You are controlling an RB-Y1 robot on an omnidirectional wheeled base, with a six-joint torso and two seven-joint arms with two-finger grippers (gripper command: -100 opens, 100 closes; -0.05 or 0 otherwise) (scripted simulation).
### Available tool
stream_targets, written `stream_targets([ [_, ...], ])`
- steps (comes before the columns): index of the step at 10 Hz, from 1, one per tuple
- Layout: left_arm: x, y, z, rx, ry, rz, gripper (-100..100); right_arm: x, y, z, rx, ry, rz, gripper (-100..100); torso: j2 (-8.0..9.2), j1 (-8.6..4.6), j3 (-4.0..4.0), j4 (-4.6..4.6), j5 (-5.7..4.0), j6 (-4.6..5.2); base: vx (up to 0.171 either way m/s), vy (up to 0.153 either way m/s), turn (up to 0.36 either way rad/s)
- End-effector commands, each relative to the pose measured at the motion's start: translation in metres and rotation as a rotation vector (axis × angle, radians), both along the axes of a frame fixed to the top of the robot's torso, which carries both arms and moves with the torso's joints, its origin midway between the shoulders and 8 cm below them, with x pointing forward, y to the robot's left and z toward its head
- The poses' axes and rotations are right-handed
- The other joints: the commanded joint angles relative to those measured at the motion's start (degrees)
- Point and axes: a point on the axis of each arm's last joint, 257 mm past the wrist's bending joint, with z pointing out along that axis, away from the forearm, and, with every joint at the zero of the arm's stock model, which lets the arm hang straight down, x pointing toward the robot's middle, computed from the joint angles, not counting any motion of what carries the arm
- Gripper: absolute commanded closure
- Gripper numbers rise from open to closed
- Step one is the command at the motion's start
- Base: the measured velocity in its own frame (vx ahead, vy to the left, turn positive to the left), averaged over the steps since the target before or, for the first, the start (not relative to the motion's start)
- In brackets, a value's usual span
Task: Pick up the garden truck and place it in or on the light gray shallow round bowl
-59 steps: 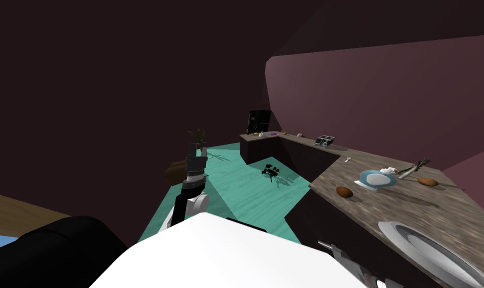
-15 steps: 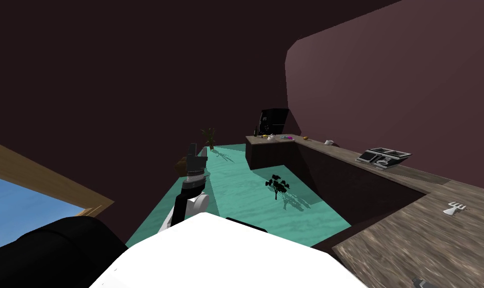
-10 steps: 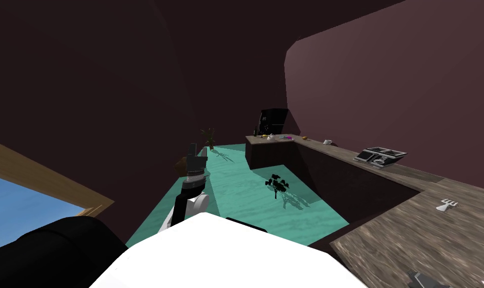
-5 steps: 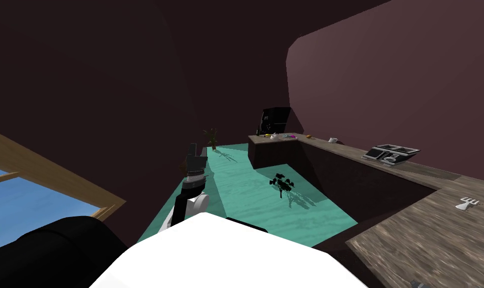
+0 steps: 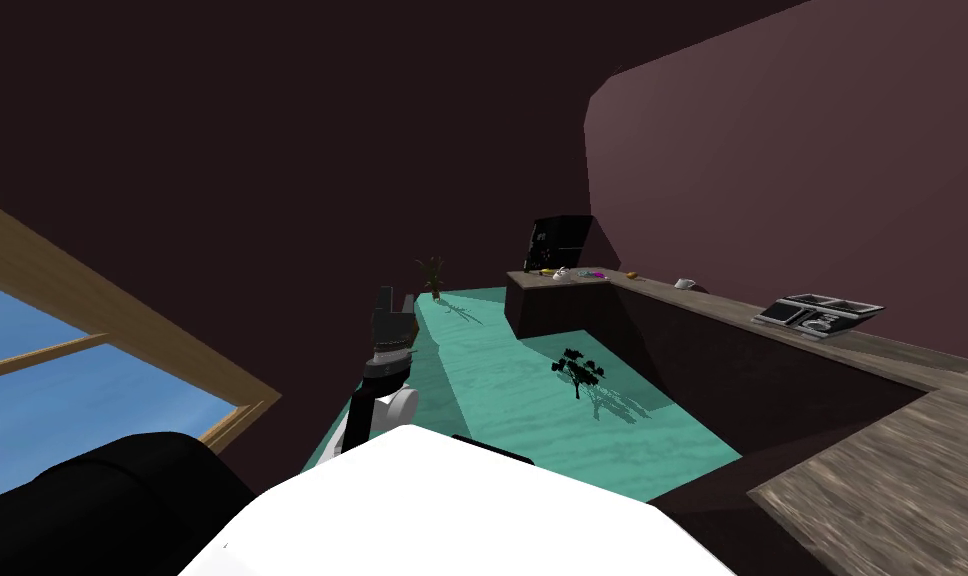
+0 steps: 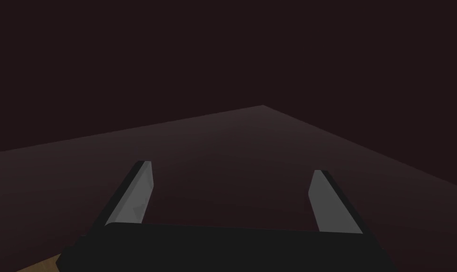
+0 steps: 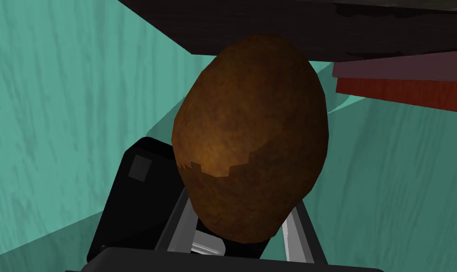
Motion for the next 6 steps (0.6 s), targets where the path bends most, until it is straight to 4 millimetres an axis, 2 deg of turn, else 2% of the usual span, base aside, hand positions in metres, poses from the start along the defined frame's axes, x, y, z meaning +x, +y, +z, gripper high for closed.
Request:
stream_targets([
  [1, 0.000, 0.000, 0.000, 0.000, 0.000, 0.000, 0, -0.011, -0.001, -0.002, -0.004, 0.015, -0.027, 100, 0.00, 0.00, 0.00, 0.00, 0.00, 0.00, -0.079, 0.242, 0.080],
  [3, 0.000, 0.000, 0.000, 0.000, 0.000, 0.000, 0, -0.023, -0.009, -0.003, -0.021, 0.032, -0.054, 100, -0.03, -0.02, -0.01, 0.00, 0.01, 0.01, -0.028, 0.231, 0.061],
  [4, 0.000, 0.000, 0.000, 0.000, 0.000, 0.000, 0, -0.031, -0.020, -0.002, -0.048, 0.041, -0.081, 100, -0.14, -0.13, -0.07, -0.02, 0.02, 0.01, -0.034, 0.240, 0.096],
  [5, 0.000, 0.000, 0.000, 0.000, 0.000, 0.000, 0, -0.034, -0.028, 0.000, -0.064, 0.043, -0.093, 100, -0.11, -0.09, -0.07, -0.03, 0.01, 0.02, -0.044, 0.196, 0.075],
  [6, 0.000, 0.000, 0.000, 0.000, 0.000, 0.000, 0, -0.035, -0.036, 0.002, -0.081, 0.041, -0.104, 100, -0.09, -0.24, -0.05, -0.03, 0.03, 0.03, -0.032, 0.099, 0.035],
])
